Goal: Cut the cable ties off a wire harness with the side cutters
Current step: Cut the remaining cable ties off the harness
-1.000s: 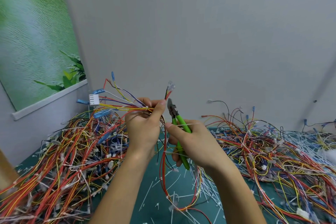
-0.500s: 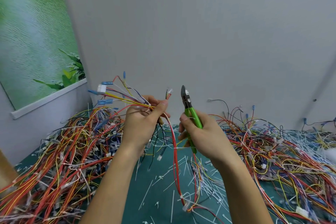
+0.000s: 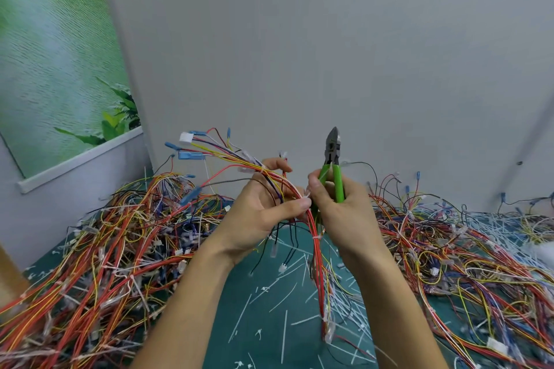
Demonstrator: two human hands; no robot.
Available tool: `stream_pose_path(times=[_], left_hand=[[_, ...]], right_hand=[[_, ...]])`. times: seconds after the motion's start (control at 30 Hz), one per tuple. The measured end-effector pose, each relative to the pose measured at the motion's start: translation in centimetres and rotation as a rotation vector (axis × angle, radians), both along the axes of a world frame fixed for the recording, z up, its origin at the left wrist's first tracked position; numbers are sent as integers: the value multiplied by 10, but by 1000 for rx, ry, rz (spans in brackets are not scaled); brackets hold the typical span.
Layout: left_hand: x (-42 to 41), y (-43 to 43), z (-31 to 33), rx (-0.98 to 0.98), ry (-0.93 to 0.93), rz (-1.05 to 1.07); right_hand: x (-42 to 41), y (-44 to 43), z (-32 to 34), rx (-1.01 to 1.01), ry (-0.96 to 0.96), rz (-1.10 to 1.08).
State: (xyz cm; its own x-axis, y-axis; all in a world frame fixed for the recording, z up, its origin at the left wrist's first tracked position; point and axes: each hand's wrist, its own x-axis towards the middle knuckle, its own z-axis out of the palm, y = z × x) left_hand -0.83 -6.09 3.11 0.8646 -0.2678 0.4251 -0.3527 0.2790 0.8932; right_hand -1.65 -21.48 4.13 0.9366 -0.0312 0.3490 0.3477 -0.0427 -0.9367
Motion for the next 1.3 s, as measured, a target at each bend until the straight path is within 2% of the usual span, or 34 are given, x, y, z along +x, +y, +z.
stream_pose_path(times=[0.23, 0.47, 0.8, 1.0, 1.13, 1.3], left_hand=[[-1, -3, 1, 15, -6, 2], [-4, -10, 1, -11, -64, 19], [-6, -15, 0, 23, -142, 4], [-10, -14, 3, 52, -165, 22], [-13, -7, 8, 62, -82, -4], [-10, 9, 12, 87, -28, 48]], right_hand=[[0, -2, 0, 118, 25, 20], [2, 1, -2, 114, 4, -30], [2, 1, -2, 327, -23, 64], [7, 1, -6, 346, -12, 73], [9, -2, -5, 360, 38, 99], [9, -13, 1, 385, 192, 295]])
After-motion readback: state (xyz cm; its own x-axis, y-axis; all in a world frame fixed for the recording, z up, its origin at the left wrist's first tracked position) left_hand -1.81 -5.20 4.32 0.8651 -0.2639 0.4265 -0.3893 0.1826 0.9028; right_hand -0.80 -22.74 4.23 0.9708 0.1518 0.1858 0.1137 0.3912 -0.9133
